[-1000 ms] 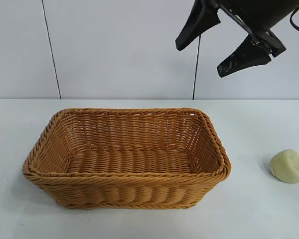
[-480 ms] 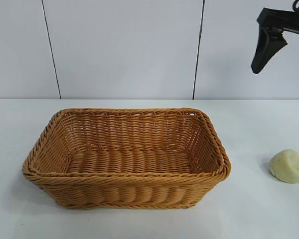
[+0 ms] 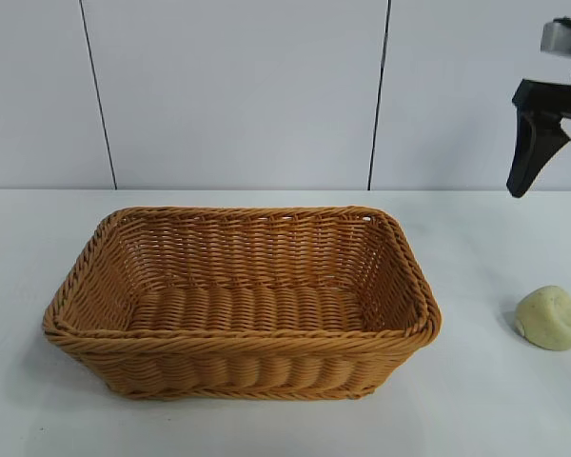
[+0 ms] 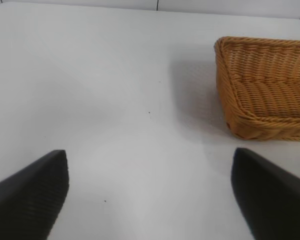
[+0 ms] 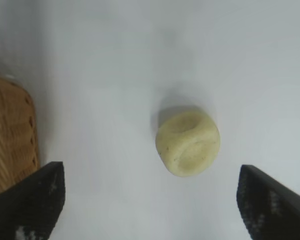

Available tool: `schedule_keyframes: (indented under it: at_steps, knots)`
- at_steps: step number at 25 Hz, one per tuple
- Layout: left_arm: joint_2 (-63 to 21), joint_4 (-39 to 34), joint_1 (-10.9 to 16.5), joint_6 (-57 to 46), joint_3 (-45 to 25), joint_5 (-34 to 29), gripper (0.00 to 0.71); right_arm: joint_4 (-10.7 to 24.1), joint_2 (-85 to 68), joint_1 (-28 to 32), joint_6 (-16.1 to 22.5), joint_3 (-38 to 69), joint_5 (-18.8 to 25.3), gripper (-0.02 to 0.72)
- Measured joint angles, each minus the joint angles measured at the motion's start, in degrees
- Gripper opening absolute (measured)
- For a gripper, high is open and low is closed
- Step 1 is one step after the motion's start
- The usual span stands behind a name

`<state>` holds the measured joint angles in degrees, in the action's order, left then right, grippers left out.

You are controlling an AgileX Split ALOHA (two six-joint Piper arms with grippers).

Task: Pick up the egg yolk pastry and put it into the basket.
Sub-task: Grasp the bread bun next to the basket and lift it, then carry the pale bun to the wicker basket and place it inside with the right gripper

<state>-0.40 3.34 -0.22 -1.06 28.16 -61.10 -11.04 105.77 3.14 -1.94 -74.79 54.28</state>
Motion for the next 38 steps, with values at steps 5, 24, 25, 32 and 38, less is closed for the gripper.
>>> schedule_keyframes:
  at_steps: [5, 24, 25, 32, 38]
  knots:
    - [0.0, 0.0, 0.0, 0.0, 0.0, 0.0, 0.683, 2.1, 6.3, 0.0, 0.5, 0.0, -0.4, 0.642]
    - [0.0, 0.0, 0.0, 0.0, 0.0, 0.0, 0.683, 2.9, 14.6, 0.0, 1.1, 0.0, -3.1, 0.276]
    - [0.0, 0.0, 0.0, 0.0, 0.0, 0.0, 0.683, 2.9, 14.6, 0.0, 1.1, 0.0, -3.1, 0.238]
    - [0.0, 0.0, 0.0, 0.0, 0.0, 0.0, 0.683, 3.1, 12.5, 0.0, 1.1, -0.3, -2.8, 0.167]
    - [0.0, 0.0, 0.0, 0.0, 0.0, 0.0, 0.683, 3.1, 5.6, 0.0, 0.7, -5.1, 1.3, 0.160]
